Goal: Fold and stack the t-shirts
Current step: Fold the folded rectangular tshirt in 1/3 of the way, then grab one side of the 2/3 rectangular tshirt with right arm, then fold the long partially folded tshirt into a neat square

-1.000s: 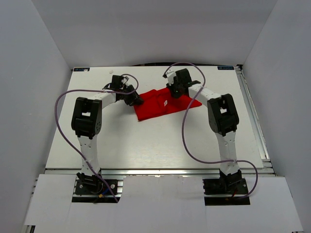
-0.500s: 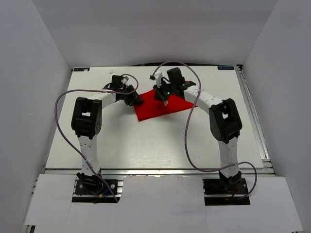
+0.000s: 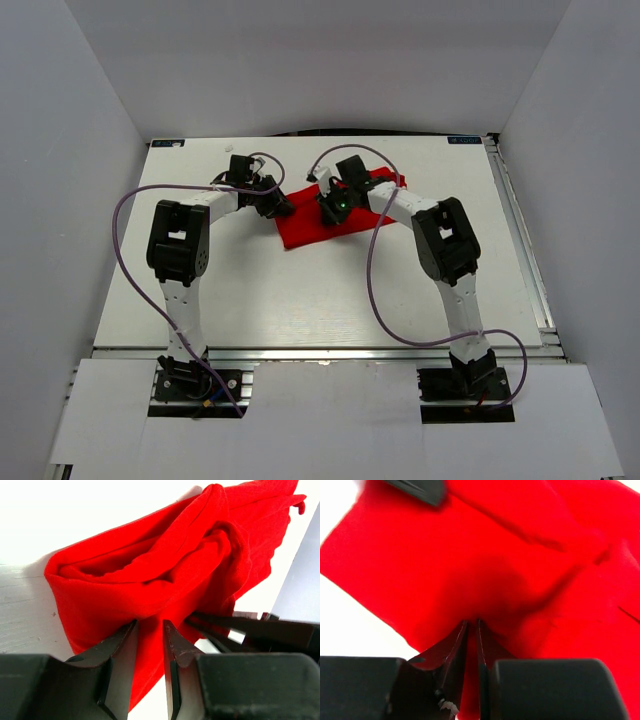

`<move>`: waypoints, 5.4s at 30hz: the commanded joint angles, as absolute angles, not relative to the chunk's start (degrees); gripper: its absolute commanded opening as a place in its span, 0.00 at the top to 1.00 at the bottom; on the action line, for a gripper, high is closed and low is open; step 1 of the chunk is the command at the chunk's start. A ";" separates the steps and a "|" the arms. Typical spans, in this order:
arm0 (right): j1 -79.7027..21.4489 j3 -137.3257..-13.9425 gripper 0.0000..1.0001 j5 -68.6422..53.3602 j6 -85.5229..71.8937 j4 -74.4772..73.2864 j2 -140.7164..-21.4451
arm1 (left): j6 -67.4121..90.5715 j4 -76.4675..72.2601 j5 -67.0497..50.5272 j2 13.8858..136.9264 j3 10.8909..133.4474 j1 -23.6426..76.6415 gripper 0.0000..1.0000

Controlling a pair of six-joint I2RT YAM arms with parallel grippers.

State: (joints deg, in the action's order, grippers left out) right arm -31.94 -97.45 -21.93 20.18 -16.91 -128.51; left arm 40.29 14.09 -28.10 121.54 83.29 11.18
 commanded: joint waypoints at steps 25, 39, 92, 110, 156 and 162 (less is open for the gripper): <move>-21.71 -93.52 0.74 -49.22 28.75 -25.23 -113.73 | 40.43 14.50 -30.49 121.20 85.69 10.11 0.56; -8.00 -96.33 0.28 -32.35 12.13 -21.80 -115.75 | 39.73 12.66 -35.24 111.11 90.26 9.93 0.02; -6.94 -108.28 0.65 -28.22 10.37 -27.07 -136.94 | 42.98 10.81 -31.02 82.79 63.72 6.94 0.02; -9.57 -108.54 1.00 -36.90 10.99 -24.25 -124.28 | 41.49 9.58 -31.90 83.23 58.71 6.94 0.02; -40.61 -123.30 0.53 -29.09 7.92 -25.23 -134.38 | 38.15 14.76 -28.04 73.65 54.49 4.13 0.02; -40.78 -124.36 0.11 -32.16 6.42 -22.77 -135.61 | 37.36 16.78 -27.60 72.95 55.19 3.78 0.02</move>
